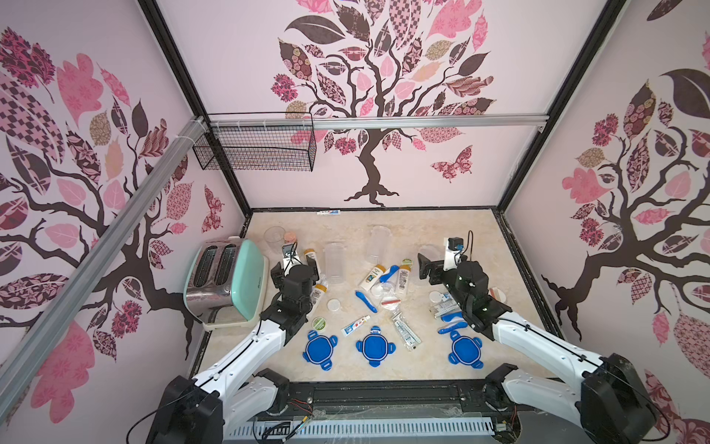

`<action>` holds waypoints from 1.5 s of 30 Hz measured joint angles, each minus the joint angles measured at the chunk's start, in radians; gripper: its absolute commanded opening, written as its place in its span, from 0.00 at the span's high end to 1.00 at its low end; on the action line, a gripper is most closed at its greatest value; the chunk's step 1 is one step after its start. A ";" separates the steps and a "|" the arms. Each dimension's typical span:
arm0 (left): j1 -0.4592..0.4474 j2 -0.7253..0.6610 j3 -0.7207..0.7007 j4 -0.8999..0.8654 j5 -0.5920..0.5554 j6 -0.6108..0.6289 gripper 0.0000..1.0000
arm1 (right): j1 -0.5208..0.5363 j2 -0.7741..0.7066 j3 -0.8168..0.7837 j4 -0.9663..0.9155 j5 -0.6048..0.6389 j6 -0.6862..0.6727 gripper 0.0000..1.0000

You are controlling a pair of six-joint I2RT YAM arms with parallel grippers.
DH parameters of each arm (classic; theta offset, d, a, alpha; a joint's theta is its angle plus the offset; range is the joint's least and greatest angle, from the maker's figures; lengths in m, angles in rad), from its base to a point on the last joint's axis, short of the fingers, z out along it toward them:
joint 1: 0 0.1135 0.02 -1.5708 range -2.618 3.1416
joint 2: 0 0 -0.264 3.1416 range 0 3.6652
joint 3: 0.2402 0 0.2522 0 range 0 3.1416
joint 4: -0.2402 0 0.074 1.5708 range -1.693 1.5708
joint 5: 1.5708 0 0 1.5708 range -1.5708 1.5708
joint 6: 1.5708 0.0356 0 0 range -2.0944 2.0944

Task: Take out toiletry kits
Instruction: Reset both arms

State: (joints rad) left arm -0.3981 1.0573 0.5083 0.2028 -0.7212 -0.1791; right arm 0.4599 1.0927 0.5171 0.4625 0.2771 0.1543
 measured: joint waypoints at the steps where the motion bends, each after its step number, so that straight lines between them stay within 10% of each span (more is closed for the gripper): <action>1: 0.025 0.008 -0.034 0.043 -0.001 0.018 0.15 | -0.038 -0.006 -0.030 0.025 0.021 0.005 0.00; 23: 0.193 0.169 -0.244 0.481 0.174 0.164 0.15 | -0.214 0.087 -0.416 0.485 0.278 -0.027 0.00; 45: 0.331 0.446 -0.216 0.765 0.472 0.196 0.16 | -0.280 0.492 -0.435 1.078 0.142 -0.156 0.00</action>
State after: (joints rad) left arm -0.0673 1.5028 0.2920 0.9676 -0.2497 0.0174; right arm 0.1799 1.5845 0.0826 1.5410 0.4194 -0.0013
